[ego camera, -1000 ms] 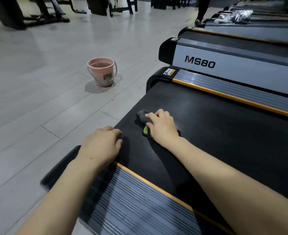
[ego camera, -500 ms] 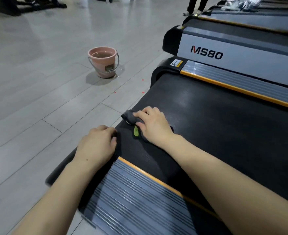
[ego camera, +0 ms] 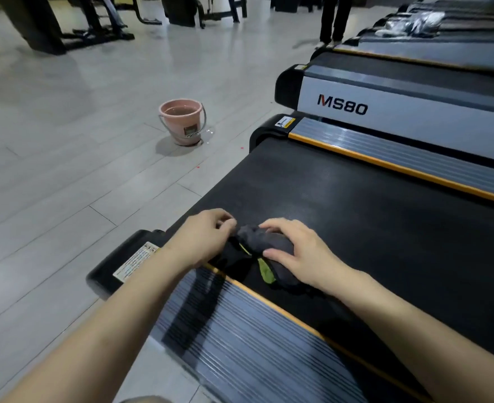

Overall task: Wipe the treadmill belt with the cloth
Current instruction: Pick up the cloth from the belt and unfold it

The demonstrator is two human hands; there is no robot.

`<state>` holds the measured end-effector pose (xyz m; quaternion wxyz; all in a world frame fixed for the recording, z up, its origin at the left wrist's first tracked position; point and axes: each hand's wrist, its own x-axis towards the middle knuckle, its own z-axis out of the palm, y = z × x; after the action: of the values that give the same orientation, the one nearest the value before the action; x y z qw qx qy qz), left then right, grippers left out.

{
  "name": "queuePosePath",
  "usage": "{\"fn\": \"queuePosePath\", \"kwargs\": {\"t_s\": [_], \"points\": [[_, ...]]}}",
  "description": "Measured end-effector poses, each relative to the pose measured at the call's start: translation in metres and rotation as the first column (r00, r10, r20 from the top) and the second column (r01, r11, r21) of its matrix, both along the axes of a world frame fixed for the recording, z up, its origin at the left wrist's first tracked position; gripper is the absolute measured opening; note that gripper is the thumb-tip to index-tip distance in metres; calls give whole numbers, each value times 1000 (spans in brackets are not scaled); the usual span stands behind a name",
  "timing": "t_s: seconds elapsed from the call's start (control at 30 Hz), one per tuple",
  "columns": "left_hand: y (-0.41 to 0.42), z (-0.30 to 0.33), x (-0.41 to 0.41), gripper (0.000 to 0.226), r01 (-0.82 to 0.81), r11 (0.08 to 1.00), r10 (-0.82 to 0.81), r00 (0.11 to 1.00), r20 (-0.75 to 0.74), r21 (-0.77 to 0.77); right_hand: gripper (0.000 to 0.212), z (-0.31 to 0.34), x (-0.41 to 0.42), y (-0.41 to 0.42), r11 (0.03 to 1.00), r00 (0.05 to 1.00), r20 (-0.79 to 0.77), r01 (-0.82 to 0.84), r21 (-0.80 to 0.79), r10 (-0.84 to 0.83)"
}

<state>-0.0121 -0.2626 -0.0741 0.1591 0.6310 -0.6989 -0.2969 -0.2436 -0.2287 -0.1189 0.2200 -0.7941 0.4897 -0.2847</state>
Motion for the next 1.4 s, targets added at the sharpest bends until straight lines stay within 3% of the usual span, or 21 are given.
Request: {"fn": "queuePosePath", "kwargs": {"t_s": [0.1,0.2,0.3,0.43,0.63,0.73,0.93,1.07,1.27,1.4], "points": [[20,20,-29,42,56,976,15,946,-323,208,51,22,-14,24,993,990,137,56,-107,-41],[36,31,-49,32,176,939,12,843,-538,296,56,34,-28,42,969,991,133,43,-244,-10],[44,43,-68,22,190,970,-75,824,-561,150,63,43,-53,52,968,988,155,41,-247,-2],[54,67,-94,31,243,969,-160,768,-620,50,74,57,-90,64,990,954,284,123,-71,-99],[61,88,-105,38,268,962,-241,724,-646,-59,54,86,-107,66,983,867,468,124,132,-173],[71,85,-97,37,237,964,-257,736,-626,-117,41,99,-95,62,973,853,484,101,209,-193],[68,71,-53,49,149,975,-219,777,-590,-166,12,111,-61,54,973,862,454,176,148,-225],[68,63,-29,36,79,987,-150,785,-602,-143,12,121,-42,44,980,865,463,187,65,-196],[83,65,-3,4,-19,985,-90,785,-612,-169,15,119,-19,42,992,810,575,64,106,-114],[76,65,12,12,-128,966,-32,803,-595,-224,20,110,-3,46,996,833,554,-60,67,13]]}}
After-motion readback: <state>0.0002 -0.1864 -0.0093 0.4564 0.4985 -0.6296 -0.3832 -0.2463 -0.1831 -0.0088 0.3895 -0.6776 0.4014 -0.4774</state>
